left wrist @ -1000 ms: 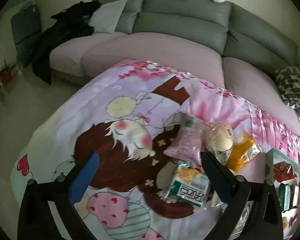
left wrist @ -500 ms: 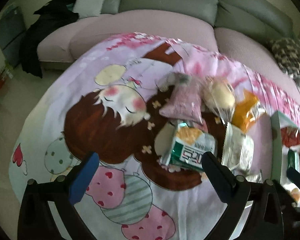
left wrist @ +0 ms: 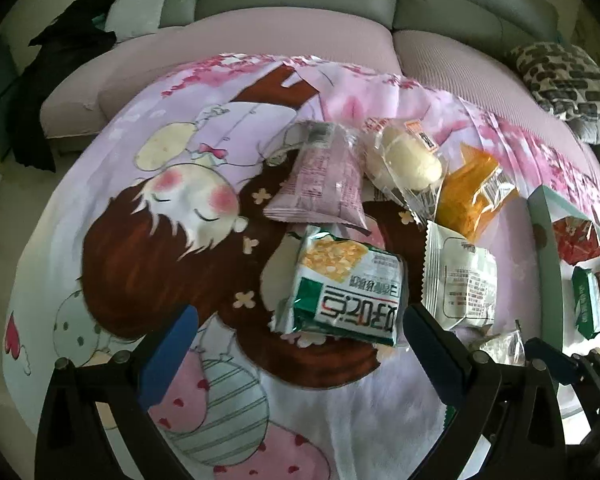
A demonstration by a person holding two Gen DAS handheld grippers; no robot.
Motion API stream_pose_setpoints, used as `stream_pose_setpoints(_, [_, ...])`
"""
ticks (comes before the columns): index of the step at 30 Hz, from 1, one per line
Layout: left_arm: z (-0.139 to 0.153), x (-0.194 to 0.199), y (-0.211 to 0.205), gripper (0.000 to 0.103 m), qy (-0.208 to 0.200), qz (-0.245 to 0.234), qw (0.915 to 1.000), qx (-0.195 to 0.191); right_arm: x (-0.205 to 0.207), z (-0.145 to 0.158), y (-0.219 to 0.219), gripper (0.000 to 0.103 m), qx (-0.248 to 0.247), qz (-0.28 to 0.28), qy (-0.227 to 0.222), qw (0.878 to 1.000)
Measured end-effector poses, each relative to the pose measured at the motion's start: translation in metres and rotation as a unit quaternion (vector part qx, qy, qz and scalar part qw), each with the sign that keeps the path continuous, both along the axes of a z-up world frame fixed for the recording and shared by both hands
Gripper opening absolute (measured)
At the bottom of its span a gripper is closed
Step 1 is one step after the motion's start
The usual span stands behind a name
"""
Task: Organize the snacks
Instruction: 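Grasp the green-white cracker pack with the left tool while the right tool grasps the round cookie pack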
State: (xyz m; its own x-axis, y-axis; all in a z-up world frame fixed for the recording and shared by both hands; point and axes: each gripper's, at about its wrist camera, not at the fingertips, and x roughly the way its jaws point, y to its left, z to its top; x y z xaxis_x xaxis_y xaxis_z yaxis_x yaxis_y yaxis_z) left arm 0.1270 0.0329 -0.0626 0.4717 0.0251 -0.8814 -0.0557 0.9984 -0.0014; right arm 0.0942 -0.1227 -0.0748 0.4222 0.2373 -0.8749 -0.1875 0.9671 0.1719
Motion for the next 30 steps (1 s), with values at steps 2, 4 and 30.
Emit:
stream_pose_setpoints(2, [-0.004, 0.004, -0.004, 0.102, 0.0, -0.007, 1.0, 0.001, 0.002, -0.003, 0.001, 0.076, 0.0, 0.0, 0.003, 1.0])
stream_pose_setpoints(4, [-0.009, 0.01, -0.007, 0.102, 0.003, -0.013, 0.9999, 0.003, 0.003, -0.004, 0.003, 0.076, -0.001, 0.001, 0.004, 1.0])
stream_pose_setpoints(30, [-0.005, 0.009, 0.007, 0.058, -0.008, 0.021, 0.9997, -0.012, -0.003, 0.012, -0.008, 0.057, 0.016, -0.012, -0.022, 1.0])
